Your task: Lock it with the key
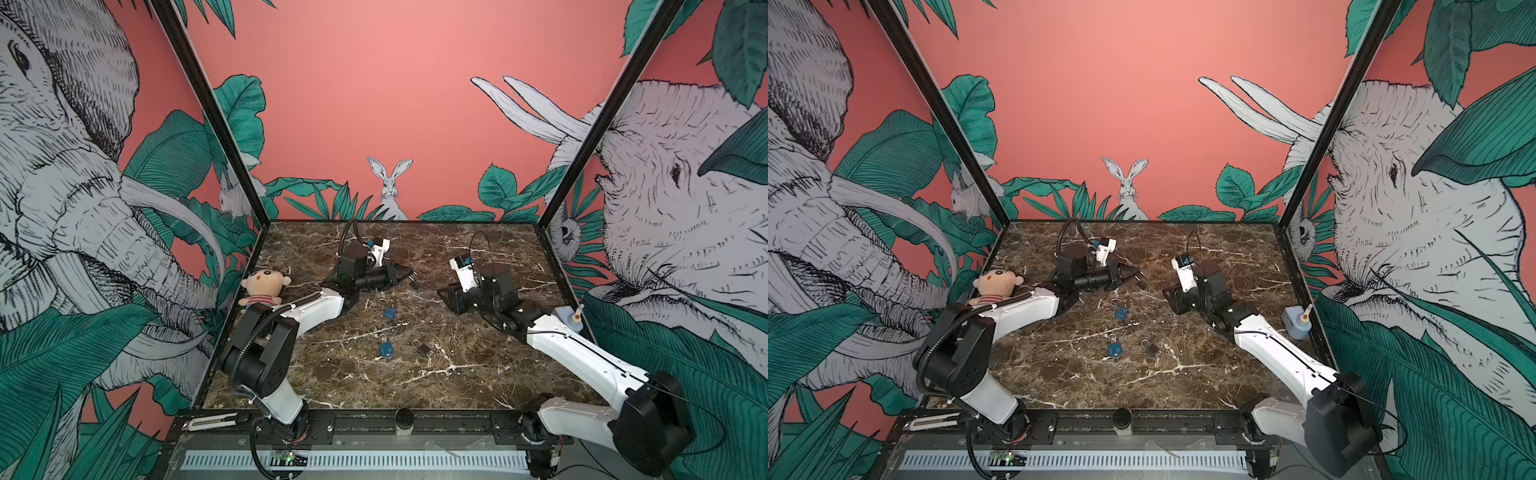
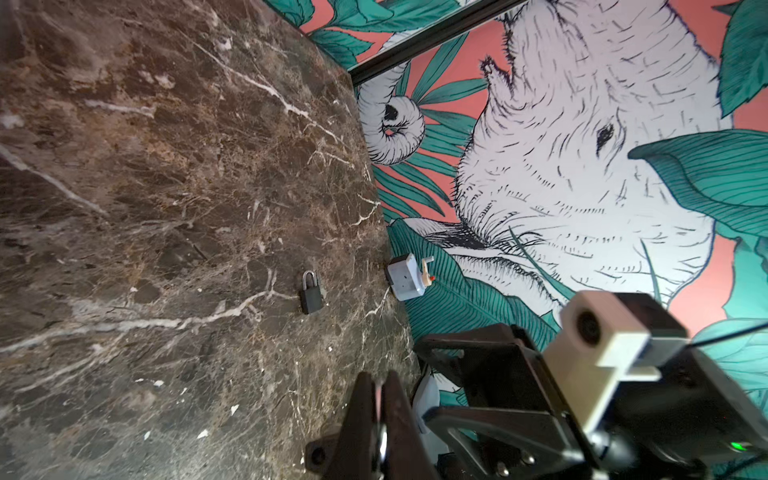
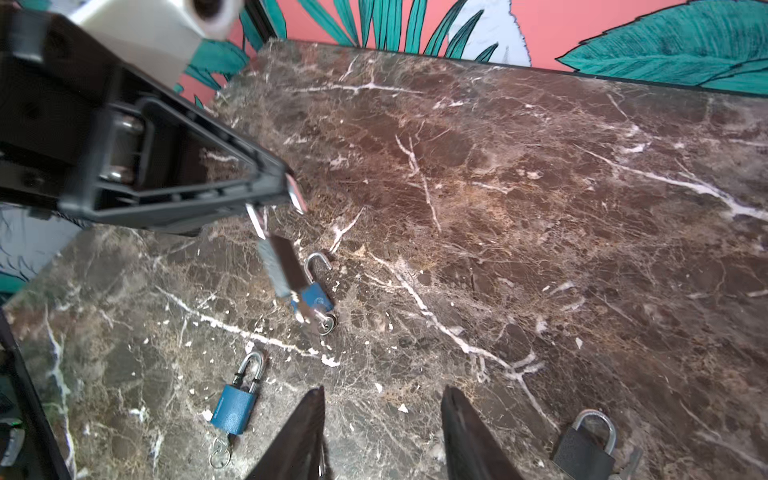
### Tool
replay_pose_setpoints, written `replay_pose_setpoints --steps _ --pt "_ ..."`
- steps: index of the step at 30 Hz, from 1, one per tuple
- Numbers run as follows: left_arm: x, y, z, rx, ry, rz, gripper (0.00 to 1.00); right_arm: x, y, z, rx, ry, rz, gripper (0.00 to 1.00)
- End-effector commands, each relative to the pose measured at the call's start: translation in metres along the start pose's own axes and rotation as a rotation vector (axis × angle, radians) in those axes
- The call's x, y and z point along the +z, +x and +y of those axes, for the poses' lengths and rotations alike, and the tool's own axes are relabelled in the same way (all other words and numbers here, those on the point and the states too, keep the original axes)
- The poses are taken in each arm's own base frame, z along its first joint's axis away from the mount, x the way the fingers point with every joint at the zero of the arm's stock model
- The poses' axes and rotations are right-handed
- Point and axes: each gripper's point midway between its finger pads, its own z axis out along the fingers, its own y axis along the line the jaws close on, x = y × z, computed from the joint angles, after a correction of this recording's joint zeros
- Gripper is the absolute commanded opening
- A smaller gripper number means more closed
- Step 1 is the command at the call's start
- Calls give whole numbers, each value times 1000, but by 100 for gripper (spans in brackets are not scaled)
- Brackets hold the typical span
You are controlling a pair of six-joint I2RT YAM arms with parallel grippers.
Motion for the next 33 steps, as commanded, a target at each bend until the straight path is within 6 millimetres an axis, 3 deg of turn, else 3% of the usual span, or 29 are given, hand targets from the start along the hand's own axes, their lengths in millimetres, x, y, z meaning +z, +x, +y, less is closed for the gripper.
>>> replay_pose_setpoints --steps 1,14,25,33 --pt "-9 -15 -38 5 70 -60 0 -3 -28 23 -2 -147 -135 45" --pt "-16 -4 -74 15 106 -41 0 -3 -46 55 -83 -317 -173 38" --pt "-14 0 -84 13 127 -29 0 1 -46 74 -165 -326 -135 30" --pt "-18 -1 -89 19 137 -45 0 7 -48 73 -167 -312 -130 28"
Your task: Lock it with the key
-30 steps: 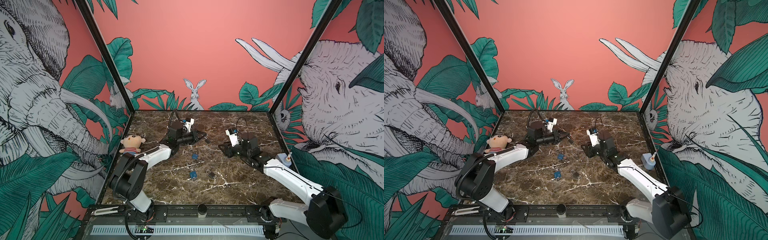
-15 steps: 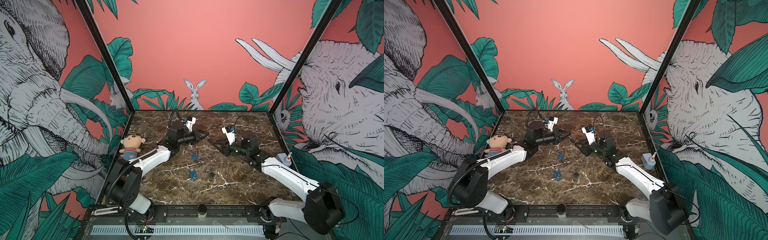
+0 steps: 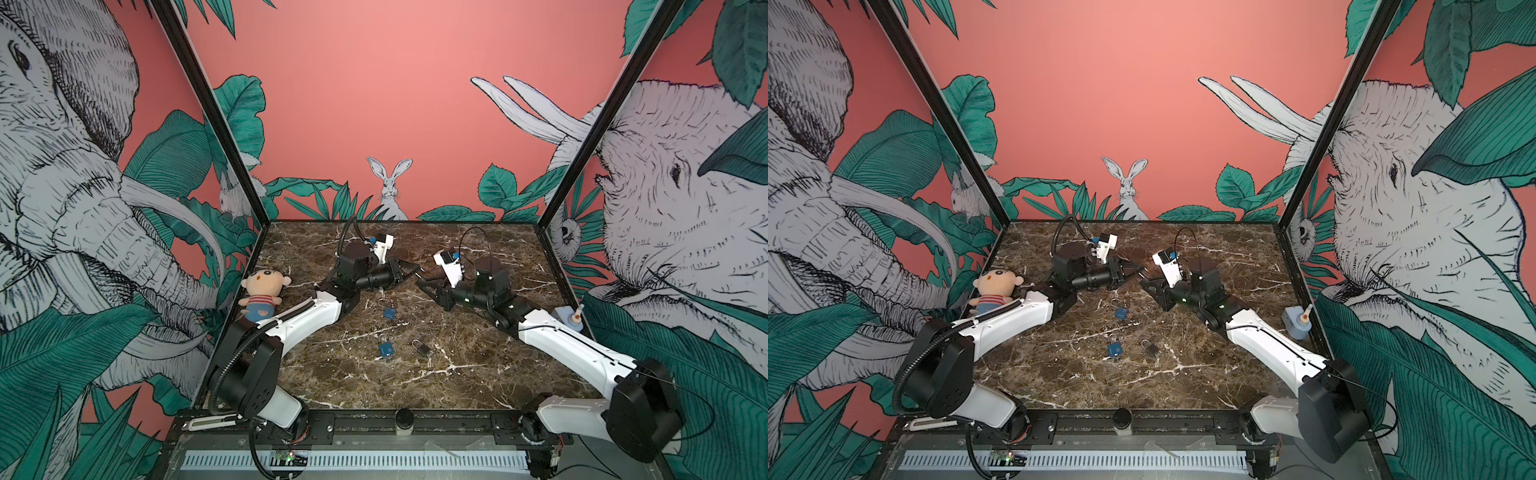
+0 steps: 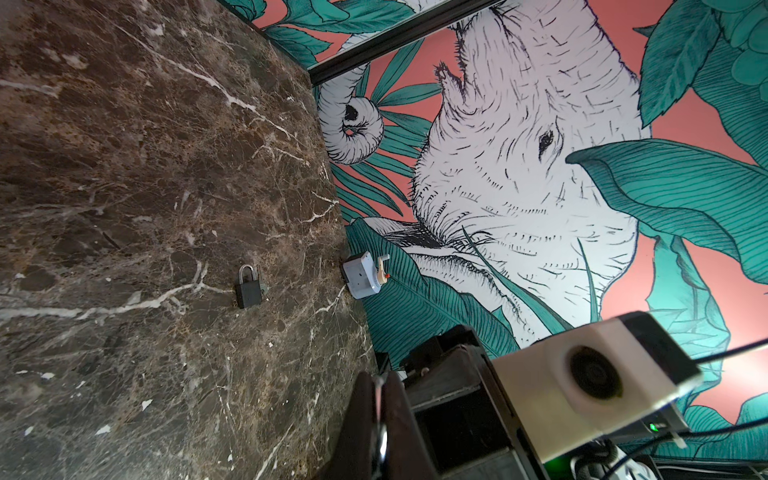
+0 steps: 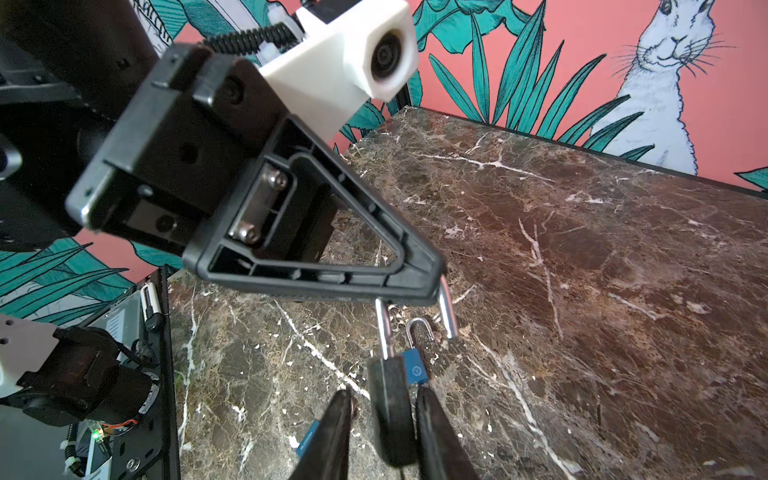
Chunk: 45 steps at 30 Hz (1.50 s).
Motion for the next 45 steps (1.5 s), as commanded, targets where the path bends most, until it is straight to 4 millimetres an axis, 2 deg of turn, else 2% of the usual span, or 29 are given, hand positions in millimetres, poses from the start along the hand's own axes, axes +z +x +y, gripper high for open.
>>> replay_pose_setpoints --steps 1,5,12,20,22,26,30,33,40,45 --pt "-10 -10 -39 55 78 -42 0 2 -11 2 -28 1 -20 28" --pt "-11 -11 -43 60 84 -47 0 3 -13 1 -28 5 -23 25" --pt "-11 -11 -41 59 80 -48 0 4 -15 -1 -23 12 -22 0" --pt "-14 -14 -37 87 40 -72 0 1 -15 -1 -20 28 1 0" --pt "-19 -19 -32 134 -20 -102 20 -2 -11 1 -23 29 23 0" --pt "-36 -24 -18 256 -192 -116 24 -10 -5 5 -28 29 64 0" --pt "-46 -22 -10 356 -261 -109 35 -16 6 11 -17 10 101 0" --pt "-45 -14 -11 420 -237 -69 41 -18 14 19 -10 -19 142 0" --pt "-32 4 -23 485 -89 28 43 -18 20 41 9 -118 200 0" --pt "-17 13 -21 437 -17 116 41 -15 18 44 20 -137 200 0"
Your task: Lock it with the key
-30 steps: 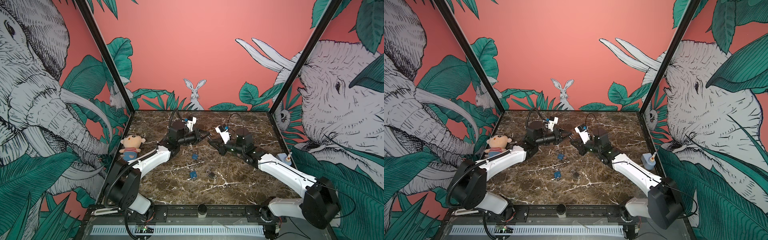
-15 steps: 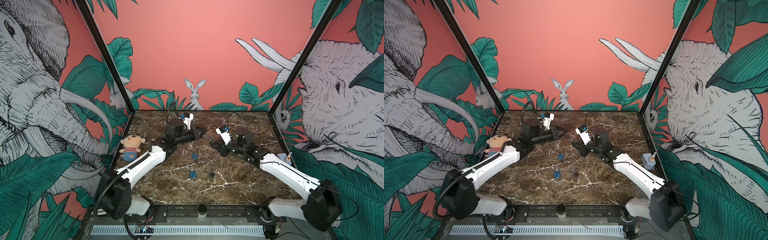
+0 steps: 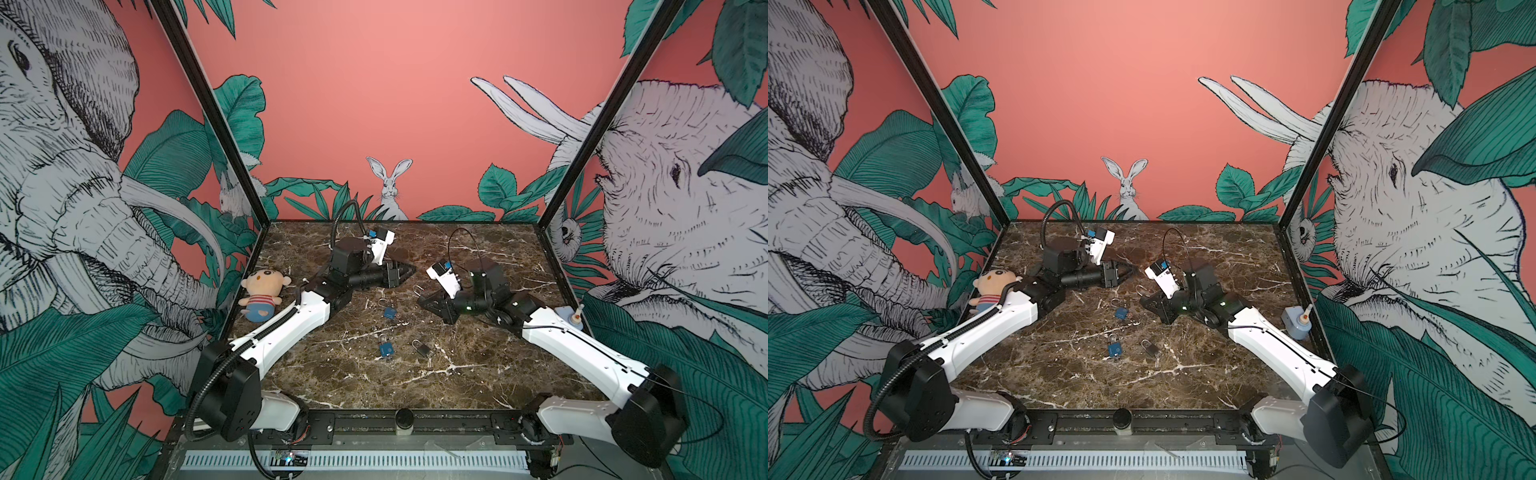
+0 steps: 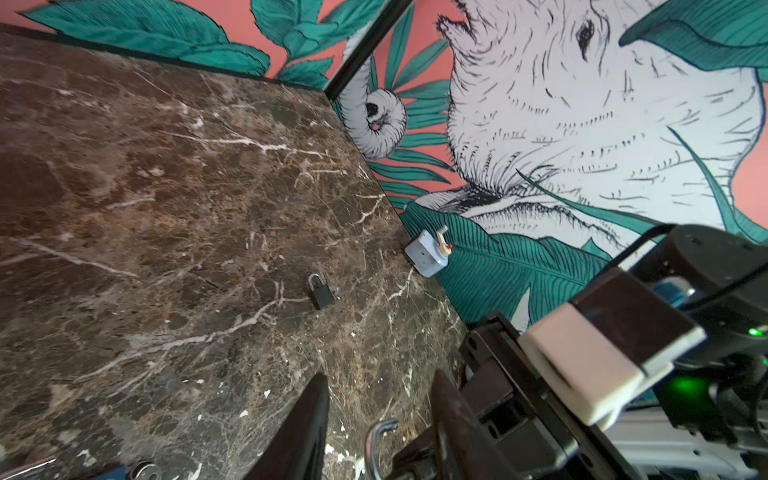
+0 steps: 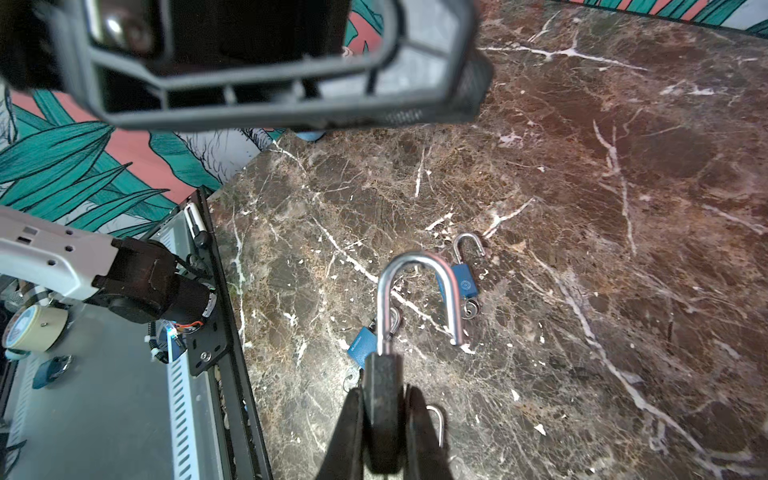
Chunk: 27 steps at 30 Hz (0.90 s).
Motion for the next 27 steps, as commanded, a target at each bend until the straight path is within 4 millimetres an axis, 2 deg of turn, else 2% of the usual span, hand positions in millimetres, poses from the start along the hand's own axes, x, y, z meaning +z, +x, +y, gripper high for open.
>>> replay_pose_setpoints --steps 1,6,17,27 --pt "8 2 -14 14 109 42 39 0 -15 10 -29 -47 -33 0" --pt "12 7 -14 -12 151 60 34 4 -17 7 -19 -43 -30 0" --pt "3 15 -19 7 153 75 30 9 -19 3 -11 -34 -19 0" --pt "2 34 -8 -12 128 122 26 7 -25 -1 -20 -8 -33 0"
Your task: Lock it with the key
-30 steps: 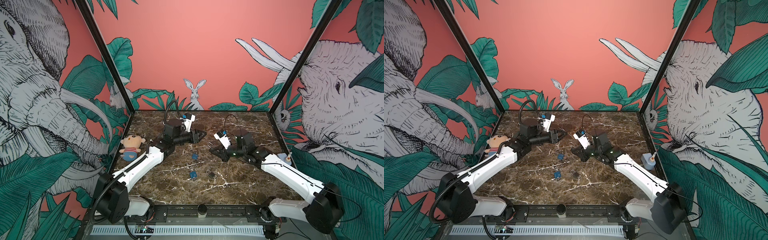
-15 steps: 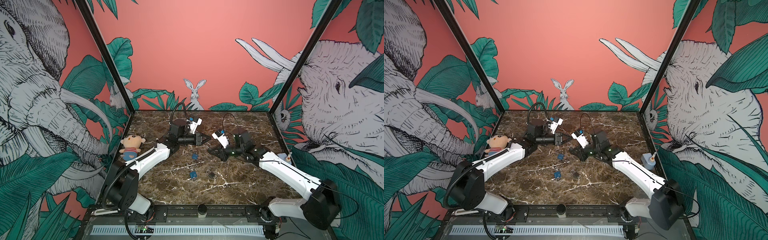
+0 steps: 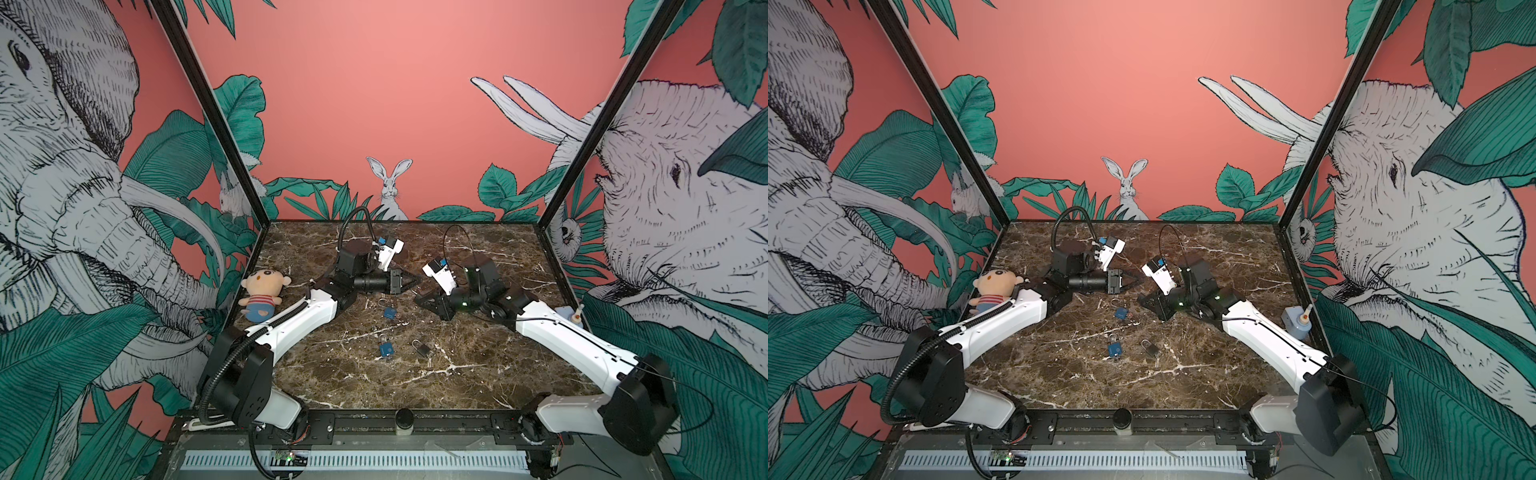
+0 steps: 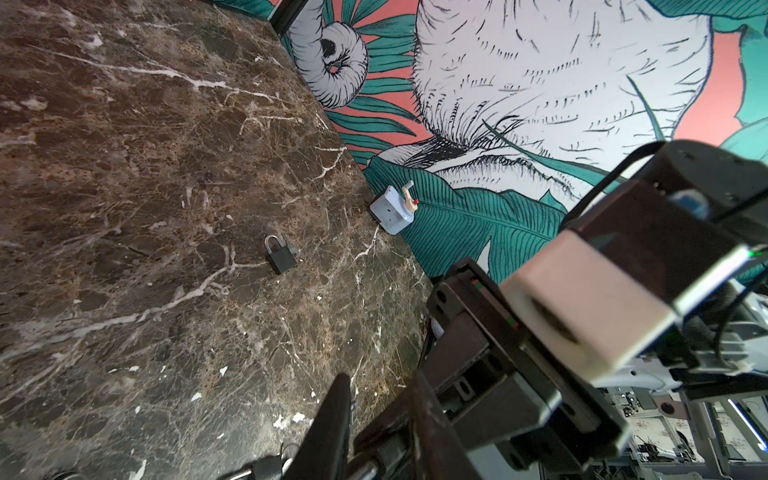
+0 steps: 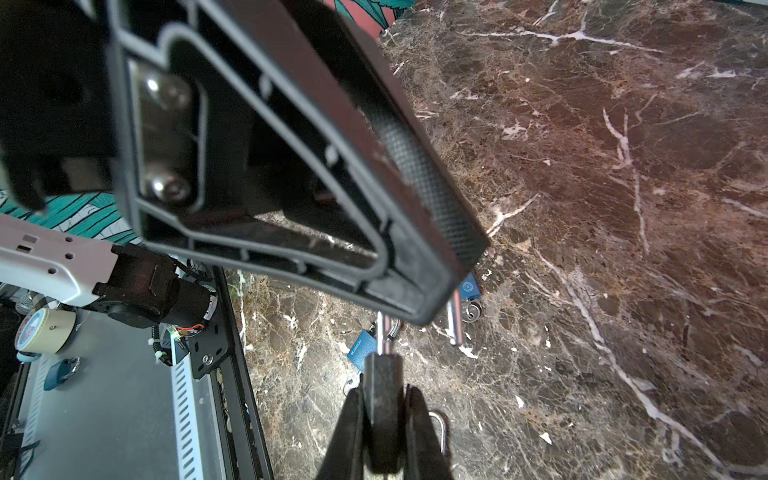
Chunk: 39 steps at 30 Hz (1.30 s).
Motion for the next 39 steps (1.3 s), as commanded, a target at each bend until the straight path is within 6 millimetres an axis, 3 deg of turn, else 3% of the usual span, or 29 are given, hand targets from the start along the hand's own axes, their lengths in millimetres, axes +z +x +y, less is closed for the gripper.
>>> replay_pose_setpoints --steps 1,17,27,39 --pt "-7 7 -6 15 5 14 26 -4 -24 7 -47 -8 -62 0" --pt "-21 9 -4 29 -38 -1 26 -8 -27 9 -56 -13 -54 0" --pt "-28 5 -9 34 -6 -15 34 -14 -35 21 -4 -132 -78 0" --pt "-34 4 -14 31 21 -26 27 -14 -37 18 28 -163 -82 0"
